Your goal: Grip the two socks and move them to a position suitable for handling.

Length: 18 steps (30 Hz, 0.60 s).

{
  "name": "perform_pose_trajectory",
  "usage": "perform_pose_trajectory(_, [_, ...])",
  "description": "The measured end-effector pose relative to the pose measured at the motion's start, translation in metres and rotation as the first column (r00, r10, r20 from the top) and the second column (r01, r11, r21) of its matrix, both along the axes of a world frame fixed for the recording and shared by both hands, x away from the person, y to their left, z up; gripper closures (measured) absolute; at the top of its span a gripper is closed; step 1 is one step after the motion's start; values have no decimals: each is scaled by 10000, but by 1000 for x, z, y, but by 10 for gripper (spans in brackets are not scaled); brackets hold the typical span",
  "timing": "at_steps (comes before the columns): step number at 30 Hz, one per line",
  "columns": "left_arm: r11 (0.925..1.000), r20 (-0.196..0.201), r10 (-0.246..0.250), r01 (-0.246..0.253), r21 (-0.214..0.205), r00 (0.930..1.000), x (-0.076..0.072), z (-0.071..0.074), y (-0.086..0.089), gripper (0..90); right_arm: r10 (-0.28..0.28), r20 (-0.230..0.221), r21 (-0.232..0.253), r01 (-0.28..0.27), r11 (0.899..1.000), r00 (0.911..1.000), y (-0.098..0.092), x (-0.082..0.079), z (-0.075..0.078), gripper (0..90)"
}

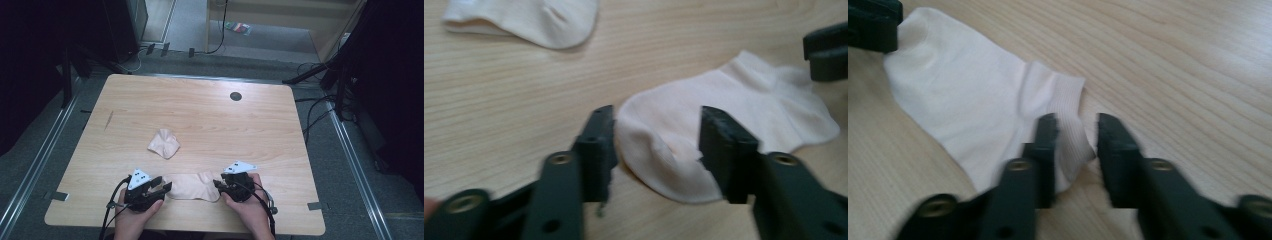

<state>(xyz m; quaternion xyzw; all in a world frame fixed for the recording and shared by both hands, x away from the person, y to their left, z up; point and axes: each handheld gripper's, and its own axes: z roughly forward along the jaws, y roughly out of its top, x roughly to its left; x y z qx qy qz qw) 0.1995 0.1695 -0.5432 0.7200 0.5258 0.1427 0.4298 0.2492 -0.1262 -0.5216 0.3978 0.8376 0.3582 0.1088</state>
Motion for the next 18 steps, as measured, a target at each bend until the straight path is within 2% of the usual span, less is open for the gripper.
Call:
perform_pose_trajectory(1, [9999,11,20,-20,-149,10000,1,1,2,456,0,0,0,0,10000,10000,0,0,0,576])
perform_pose_trajectory(2, [9997,40,79,-78,-250,10000,2,2,3,412,-153,57,66,153,9999,9999,0,0,1,530])
perform_pose_trajectory(3, [9992,48,98,-96,-377,9999,4,3,5,328,-403,193,220,398,9990,9990,-1,0,3,461])
perform_pose_trajectory(4, [9990,73,80,-76,-446,9999,5,4,7,285,-469,296,283,460,9985,9985,0,0,4,439])
perform_pose_trajectory(5, [9988,111,86,-80,-476,9999,7,6,9,285,-469,296,283,460,9985,9985,0,0,4,439])
perform_pose_trajectory(7, [9982,322,133,-114,-587,9994,10,9,15,203,-765,549,492,739,9961,9956,2,0,7,358])
perform_pose_trajectory(8, [9978,374,138,-113,-648,9992,12,11,19,203,-765,549,492,739,9961,9956,2,0,7,358])
perform_pose_trajectory(9, [9975,433,139,-108,-699,9990,15,12,23,165,-840,576,597,806,9950,9948,3,0,9,325])
perform_pose_trajectory(13, [9956,706,234,-169,-916,9972,29,14,49,65,-1070,668,1076,995,9892,9920,8,3,19,230])
perform_pose_trajectory(14, [9931,776,343,-253,-1147,9964,33,13,58,49,-1111,624,1216,1029,9872,9919,9,5,22,214])
perform_pose_trajectory(15, [9924,842,392,-289,-1198,9957,35,13,64,33,-1127,600,1353,1038,9853,9918,12,7,26,198])
perform_pose_trajectory(16, [9921,954,643,-534,-1132,9934,39,13,74,30,-1115,602,1400,1022,9849,9919,14,9,29,187])
perform_pose_trajectory(18, [9911,1168,854,-724,-1117,9895,42,12,84,30,-1169,751,1375,1058,9848,9903,23,14,36,183])
